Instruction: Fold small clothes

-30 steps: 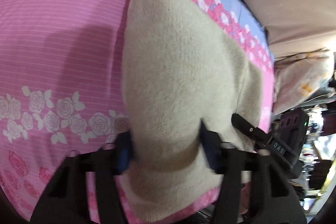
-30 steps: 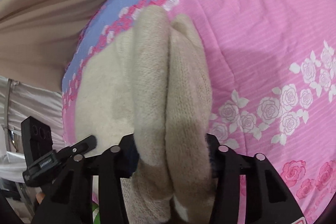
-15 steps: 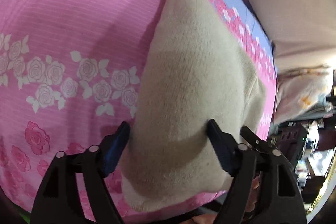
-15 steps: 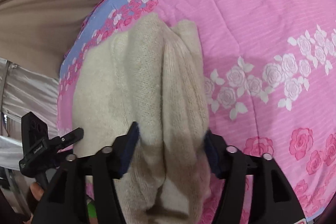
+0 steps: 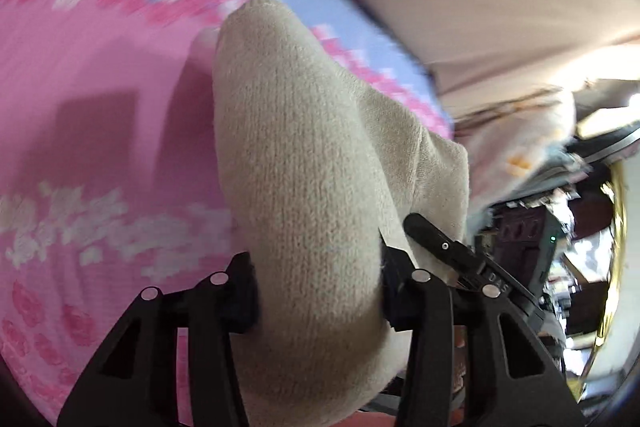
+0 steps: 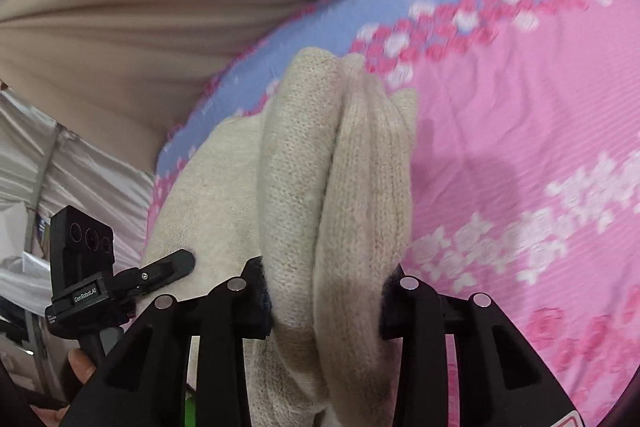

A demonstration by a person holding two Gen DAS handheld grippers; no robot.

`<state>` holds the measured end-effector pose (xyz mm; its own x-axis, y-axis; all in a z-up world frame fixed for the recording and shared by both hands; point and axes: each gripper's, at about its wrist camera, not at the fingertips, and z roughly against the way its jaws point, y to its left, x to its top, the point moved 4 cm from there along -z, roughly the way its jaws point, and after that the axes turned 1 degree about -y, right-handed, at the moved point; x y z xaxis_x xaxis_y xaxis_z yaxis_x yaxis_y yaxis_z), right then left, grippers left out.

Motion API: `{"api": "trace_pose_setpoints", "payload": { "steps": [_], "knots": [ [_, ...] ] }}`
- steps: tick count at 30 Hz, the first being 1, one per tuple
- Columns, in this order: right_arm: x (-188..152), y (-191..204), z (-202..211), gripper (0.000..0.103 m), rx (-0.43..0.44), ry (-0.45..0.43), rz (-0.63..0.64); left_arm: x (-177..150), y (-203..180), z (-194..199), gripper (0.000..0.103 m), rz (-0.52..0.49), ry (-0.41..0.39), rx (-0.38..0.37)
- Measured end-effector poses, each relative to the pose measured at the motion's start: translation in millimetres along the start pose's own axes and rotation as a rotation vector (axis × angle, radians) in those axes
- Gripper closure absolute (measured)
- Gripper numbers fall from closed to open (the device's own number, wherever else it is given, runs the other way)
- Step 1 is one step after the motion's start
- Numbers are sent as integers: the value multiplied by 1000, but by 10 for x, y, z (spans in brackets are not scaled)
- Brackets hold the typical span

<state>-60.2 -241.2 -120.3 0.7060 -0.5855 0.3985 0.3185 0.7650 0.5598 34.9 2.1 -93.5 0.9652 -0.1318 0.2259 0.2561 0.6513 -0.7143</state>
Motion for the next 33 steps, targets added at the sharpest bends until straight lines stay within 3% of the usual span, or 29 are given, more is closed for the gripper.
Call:
{"api": "trace_pose_setpoints", "payload": {
  "steps": [3,6,9,10,13,14,15,16,18,22,26,29,31,32,33],
  "knots": [
    [118,-219,143,66,-55,-7,10,-18,-287,-166,56,-67,6,-10],
    [113,-621,-78,61,-108,50,-45,-63,-308,-549,50,-92,16,95],
    [-33,-1054,-399,57,-230,133,-117,-182,-43,-942,44,-70,63,247],
    [-72,-1126,-432,45,-201,123,-137,-216,55,-1057,44,-56,68,289],
    [-147,-1252,-419,40,-121,85,-227,-243,135,-1143,20,-19,37,273],
    [-173,-1273,-433,40,-96,89,-245,-242,180,-1176,16,1,28,284],
    [-190,-1287,-434,47,-80,89,-252,-267,202,-1189,22,21,34,256],
    [-193,-1251,-424,59,-73,84,-242,-289,226,-1218,33,50,52,199],
    [-134,-1097,-318,65,-76,61,-206,-245,160,-1205,56,90,59,144],
    [87,-512,58,67,-44,-29,-101,-115,-170,-793,61,14,24,62],
    [322,206,384,67,19,-83,8,65,-401,-36,60,-48,-35,8],
    [377,755,348,66,71,-84,81,172,-358,587,58,-81,-101,13],
    [387,1013,101,56,80,-69,105,231,-188,895,54,-90,-145,62],
    [350,1086,-119,52,64,-64,114,270,-107,924,43,-92,-159,96],
    [309,1109,-339,40,39,-59,130,304,52,925,16,-103,-169,157]
  ]
}}
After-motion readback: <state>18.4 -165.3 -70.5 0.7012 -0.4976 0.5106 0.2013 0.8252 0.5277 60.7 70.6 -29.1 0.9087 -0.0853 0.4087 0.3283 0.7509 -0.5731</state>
